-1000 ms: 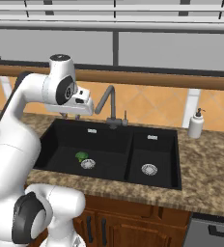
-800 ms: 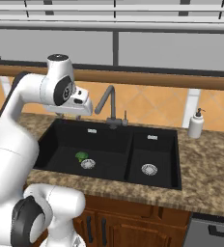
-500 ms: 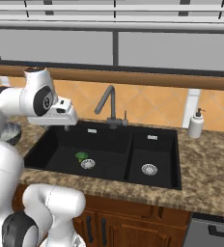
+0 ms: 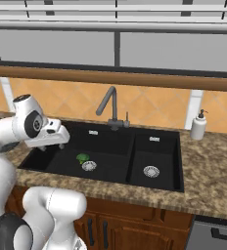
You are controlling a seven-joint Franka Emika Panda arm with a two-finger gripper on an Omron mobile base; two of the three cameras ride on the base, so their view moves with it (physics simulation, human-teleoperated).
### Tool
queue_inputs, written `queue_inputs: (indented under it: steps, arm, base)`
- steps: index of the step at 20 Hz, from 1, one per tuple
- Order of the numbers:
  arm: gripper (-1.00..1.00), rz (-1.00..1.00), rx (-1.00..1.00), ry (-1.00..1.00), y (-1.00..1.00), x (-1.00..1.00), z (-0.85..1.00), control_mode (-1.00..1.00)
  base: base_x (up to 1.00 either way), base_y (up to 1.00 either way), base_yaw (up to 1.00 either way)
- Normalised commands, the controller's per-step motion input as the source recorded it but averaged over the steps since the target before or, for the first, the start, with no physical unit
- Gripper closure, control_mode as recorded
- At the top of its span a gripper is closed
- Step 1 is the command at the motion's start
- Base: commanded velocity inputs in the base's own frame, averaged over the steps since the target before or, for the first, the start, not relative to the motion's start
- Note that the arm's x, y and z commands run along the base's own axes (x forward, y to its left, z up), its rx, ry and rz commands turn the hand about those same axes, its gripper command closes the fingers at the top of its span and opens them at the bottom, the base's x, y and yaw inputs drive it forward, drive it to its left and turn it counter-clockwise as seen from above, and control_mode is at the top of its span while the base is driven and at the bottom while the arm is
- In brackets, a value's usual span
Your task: Pick the broccoli from the sink and place it in the bowl. Then pick the bowl and place it in the microwave. Then close the microwave door and press the start button.
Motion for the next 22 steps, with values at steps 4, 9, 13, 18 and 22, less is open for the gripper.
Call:
queue_inputs:
  steps: [4, 9, 13, 18, 22]
  arm:
    - [-1.00, 0.00, -0.04, 0.00, 0.02, 0.33, -0.68, -1.00]
    - [-1.00, 0.03, -0.01, -0.02, -0.02, 0.32, -0.55, -1.00]
    - [-1.00, 0.00, -0.01, 0.07, 0.00, 0.50, -0.30, -1.00]
    - [-1.00, 0.00, 0.00, 0.21, 0.05, 0.50, -0.02, -1.00]
    - [-1.00, 0.00, -0.02, 0.10, 0.12, 0.45, -0.07, -1.00]
  base:
    - [0.00, 0.00, 0.00]
    - [0.00, 0.00, 0.00]
    - [0.00, 0.00, 0.00]
    - [0.00, 0.00, 0.00]
    - [0.00, 0.00, 0.00]
